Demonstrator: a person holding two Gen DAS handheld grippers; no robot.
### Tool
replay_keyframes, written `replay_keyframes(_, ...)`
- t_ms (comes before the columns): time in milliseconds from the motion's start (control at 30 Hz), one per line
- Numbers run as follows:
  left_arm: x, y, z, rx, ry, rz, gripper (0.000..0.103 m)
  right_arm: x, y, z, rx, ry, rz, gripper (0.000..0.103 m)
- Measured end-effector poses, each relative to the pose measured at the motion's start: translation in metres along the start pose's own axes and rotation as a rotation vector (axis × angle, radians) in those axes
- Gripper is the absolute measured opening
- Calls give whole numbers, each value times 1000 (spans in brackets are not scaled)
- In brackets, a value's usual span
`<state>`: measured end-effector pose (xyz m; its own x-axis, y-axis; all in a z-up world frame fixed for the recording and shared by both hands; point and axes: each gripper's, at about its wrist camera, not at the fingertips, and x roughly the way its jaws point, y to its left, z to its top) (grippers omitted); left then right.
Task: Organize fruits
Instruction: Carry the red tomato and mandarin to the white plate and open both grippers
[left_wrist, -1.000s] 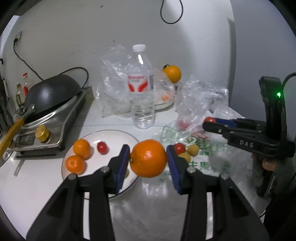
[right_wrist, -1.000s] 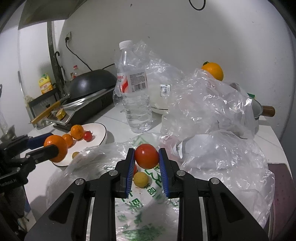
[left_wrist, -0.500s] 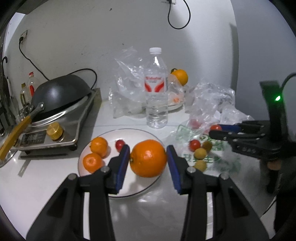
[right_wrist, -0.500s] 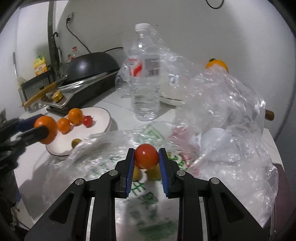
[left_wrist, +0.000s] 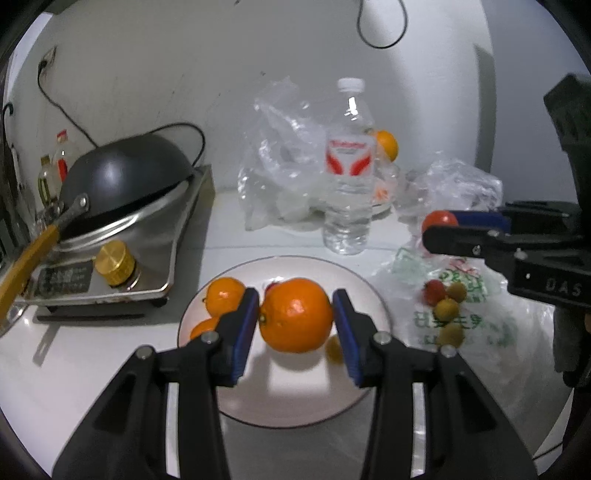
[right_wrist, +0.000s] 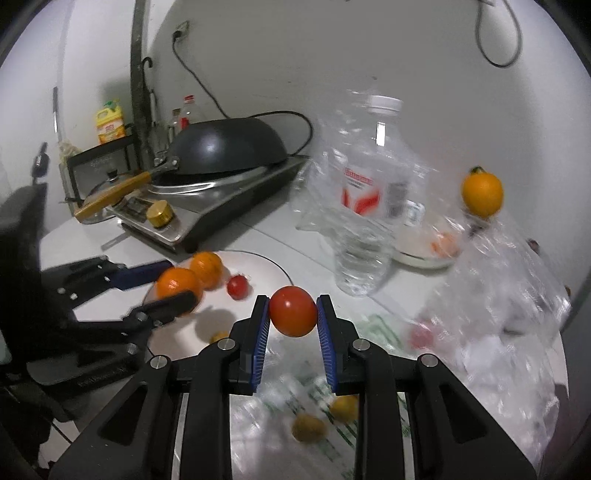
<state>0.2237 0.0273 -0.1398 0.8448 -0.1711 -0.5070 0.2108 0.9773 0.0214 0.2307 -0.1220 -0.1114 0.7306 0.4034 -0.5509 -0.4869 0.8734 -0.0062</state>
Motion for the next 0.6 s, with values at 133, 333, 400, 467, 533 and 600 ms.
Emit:
replay_keyframes(133, 10, 7, -1, 1, 3, 13, 43, 17, 11, 14, -11, 13, 24, 28)
replay_keyframes(333, 25, 12, -1, 0, 41, -19, 43, 49, 18, 20, -2, 60, 49, 28)
replay_keyframes(400, 28, 15, 0, -16, 51, -34, 43, 63, 20, 19, 3, 89, 59, 28)
replay_keyframes(467, 29, 16, 0, -24, 56, -32, 43, 72, 21, 17, 6, 108, 64, 28)
replay_keyframes(533, 32, 17, 0, -29, 69, -33, 43, 81, 21, 14, 12, 125, 68, 28)
replay_keyframes(600, 34, 16, -1, -27, 82, -38, 43, 86, 19, 12, 23, 136, 70, 28)
